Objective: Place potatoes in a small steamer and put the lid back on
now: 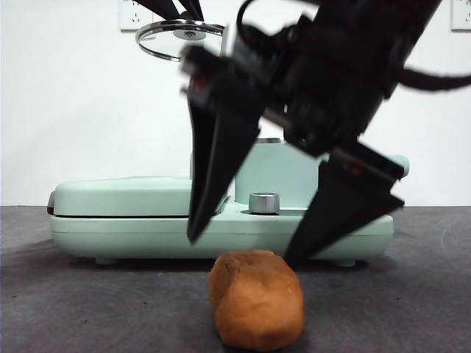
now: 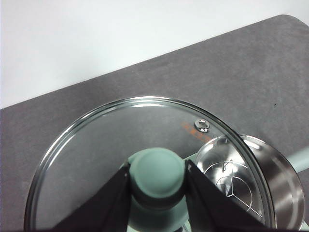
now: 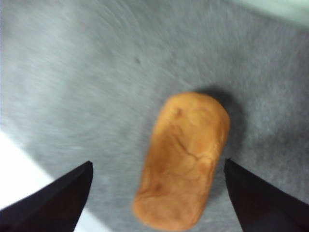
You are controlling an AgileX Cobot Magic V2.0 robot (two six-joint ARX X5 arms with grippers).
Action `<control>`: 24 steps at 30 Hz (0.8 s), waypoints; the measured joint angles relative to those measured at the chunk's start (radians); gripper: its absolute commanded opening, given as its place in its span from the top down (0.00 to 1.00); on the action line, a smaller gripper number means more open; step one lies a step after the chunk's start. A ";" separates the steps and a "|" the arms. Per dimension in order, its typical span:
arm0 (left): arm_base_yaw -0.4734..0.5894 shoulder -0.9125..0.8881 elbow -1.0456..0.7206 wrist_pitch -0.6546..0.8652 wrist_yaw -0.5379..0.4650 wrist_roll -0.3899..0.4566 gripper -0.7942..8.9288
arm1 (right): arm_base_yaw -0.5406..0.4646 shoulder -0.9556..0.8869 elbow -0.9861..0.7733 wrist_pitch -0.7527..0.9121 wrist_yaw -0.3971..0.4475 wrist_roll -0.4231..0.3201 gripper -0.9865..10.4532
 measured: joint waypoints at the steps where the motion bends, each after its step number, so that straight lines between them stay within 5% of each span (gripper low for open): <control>1: 0.000 0.000 0.000 0.000 0.000 0.000 0.90 | 0.001 0.011 0.000 0.000 0.008 0.001 0.54; 6: 0.000 0.000 0.000 0.000 0.000 0.000 0.90 | 0.001 0.072 0.000 0.014 0.023 0.001 0.55; 13: 0.000 0.000 0.000 0.000 0.000 0.000 0.90 | 0.006 0.123 0.000 0.035 0.020 0.000 0.80; 16: 0.000 0.000 0.000 0.000 0.000 0.000 0.90 | 0.006 0.123 0.006 0.026 0.013 -0.002 0.80; 24: 0.000 0.000 0.000 0.000 0.000 0.000 0.90 | -0.051 0.123 0.278 -0.269 -0.028 -0.132 0.80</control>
